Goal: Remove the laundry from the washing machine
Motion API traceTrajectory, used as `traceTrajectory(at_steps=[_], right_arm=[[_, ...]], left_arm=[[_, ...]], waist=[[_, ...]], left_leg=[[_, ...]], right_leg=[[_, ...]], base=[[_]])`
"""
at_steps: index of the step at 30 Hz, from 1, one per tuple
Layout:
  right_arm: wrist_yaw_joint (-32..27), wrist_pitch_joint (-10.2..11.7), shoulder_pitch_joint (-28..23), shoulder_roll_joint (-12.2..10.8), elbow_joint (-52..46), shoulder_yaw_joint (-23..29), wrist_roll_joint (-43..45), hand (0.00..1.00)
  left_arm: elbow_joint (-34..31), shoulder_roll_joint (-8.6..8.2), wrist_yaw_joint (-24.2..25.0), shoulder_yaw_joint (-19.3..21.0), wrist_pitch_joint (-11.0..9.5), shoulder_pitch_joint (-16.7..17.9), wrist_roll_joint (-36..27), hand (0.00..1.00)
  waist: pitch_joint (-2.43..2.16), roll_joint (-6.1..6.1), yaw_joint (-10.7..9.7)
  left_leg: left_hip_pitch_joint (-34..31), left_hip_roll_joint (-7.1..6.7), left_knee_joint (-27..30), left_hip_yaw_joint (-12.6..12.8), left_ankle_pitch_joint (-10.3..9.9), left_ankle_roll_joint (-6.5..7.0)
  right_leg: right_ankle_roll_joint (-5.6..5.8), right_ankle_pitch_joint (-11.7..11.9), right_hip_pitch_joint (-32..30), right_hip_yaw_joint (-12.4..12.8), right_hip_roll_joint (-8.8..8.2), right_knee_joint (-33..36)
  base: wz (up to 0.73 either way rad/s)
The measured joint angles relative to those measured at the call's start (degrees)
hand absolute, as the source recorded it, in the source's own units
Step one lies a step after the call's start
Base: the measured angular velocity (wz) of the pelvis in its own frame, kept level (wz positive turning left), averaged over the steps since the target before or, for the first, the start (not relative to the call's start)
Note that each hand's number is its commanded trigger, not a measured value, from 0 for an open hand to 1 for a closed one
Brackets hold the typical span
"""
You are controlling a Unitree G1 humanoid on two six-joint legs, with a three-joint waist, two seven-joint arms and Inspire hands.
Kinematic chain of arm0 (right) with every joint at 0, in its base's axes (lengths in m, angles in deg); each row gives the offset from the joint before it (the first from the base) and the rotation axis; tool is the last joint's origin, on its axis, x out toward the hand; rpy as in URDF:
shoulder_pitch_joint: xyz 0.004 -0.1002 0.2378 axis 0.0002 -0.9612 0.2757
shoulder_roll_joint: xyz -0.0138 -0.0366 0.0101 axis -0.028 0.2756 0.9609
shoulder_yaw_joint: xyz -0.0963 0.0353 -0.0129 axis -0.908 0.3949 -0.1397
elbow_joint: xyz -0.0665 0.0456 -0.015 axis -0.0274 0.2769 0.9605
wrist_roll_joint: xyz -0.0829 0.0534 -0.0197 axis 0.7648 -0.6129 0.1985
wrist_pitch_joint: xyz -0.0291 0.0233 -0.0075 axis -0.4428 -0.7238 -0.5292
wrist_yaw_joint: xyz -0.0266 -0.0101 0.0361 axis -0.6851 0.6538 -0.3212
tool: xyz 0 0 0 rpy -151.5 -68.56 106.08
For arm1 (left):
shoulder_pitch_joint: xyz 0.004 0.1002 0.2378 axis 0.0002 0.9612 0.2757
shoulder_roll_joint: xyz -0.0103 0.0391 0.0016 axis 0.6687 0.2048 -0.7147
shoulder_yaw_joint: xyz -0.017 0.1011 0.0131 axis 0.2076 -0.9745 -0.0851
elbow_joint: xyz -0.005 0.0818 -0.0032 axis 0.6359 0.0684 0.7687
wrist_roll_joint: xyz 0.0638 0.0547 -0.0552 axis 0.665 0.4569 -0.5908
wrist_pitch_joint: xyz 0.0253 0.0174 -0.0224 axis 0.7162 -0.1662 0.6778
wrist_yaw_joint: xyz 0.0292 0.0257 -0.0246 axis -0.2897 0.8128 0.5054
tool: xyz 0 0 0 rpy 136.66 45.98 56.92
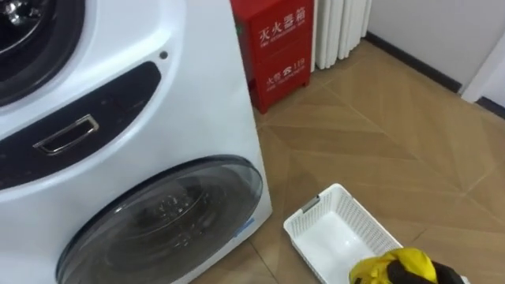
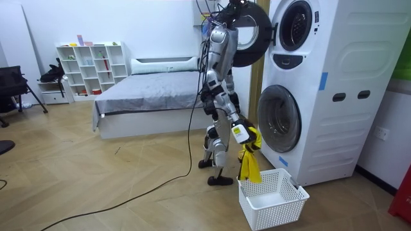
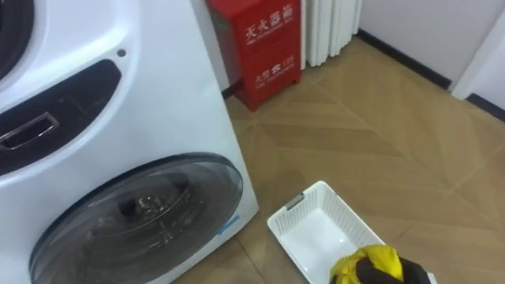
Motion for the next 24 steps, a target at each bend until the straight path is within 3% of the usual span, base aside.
traceTrajectory(at_steps=[4, 5, 6, 7, 14, 24], right_arm=[[-1.71, 0.74, 0.89, -0.01, -0.02, -0.05, 0.69, 1.0], [-2.21, 0.77, 0.91, -0.07, -0.25, -0.1, 0.92, 0.93], [-2.62, 1.12, 1.0, -0.1, -0.41, -0.43, 1.07, 0.22], [-3.19, 1.56, 0.99, -0.1, -0.52, -0.77, 1.1, 0.0], [-5.87, 2.89, 1.65, -0.16, -1.47, -2.23, 2.11, 0.0], [-6.59, 3.02, 1.41, -0.25, -0.13, -4.94, 2.02, 0.0]], left_arm=[[0.16, 0.0, -0.04, -0.22, -0.13, -0.03, -1.97, 0.0], [0.17, 0.01, -0.04, -0.21, -0.13, -0.03, -2.31, 0.0], [0.16, -0.01, -0.04, -0.22, -0.14, -0.08, -3.36, 0.0], [0.15, -0.06, -0.03, -0.24, -0.14, -0.13, -4.15, 0.0], [0.13, -0.41, -0.85, -0.24, -0.15, -0.13, -4.34, 0.0], [0.33, -0.88, -1.34, -0.34, -0.18, -0.13, -5.62, 0.0]], waist=[[0.44, -0.66, 0.87], [0.5, -0.94, 0.91], [0.49, -1.25, 0.9], [0.43, -1.54, 0.96], [0.24, -2.14, 2.17], [0.12, -2.29, 3.31]], left_leg=[[-0.78, 0.04, -0.01, -0.12, 0.21, 0.01], [-1.29, 0.04, 0.03, -0.32, 0.33, 0.05], [-2.05, -0.08, 0.03, -0.82, 0.62, 0.12], [-2.81, -0.29, -0.05, -1.49, 0.96, 0.23], [-3.99, -0.61, -0.23, -1.95, 1.56, 0.6], [-4.64, -0.71, -0.13, -3.67, 2.1, 0.67]], right_leg=[[-0.11, -0.07, -0.46, -0.76, -0.27, 0.02], [-0.18, -0.14, -0.7, -1.35, -0.51, 0.03], [-0.18, -0.14, -1.21, -2.05, -0.86, 0.03], [-0.18, -0.14, -1.65, -2.75, -1.19, 0.0], [-0.11, -0.2, -2.08, -4.4, -2.04, -0.2], [-0.26, -0.27, -1.73, -6.42, -2.67, -0.4]], base=[[0.12], [0.28], [0.4], [0.33], [0.17], [0.11]])
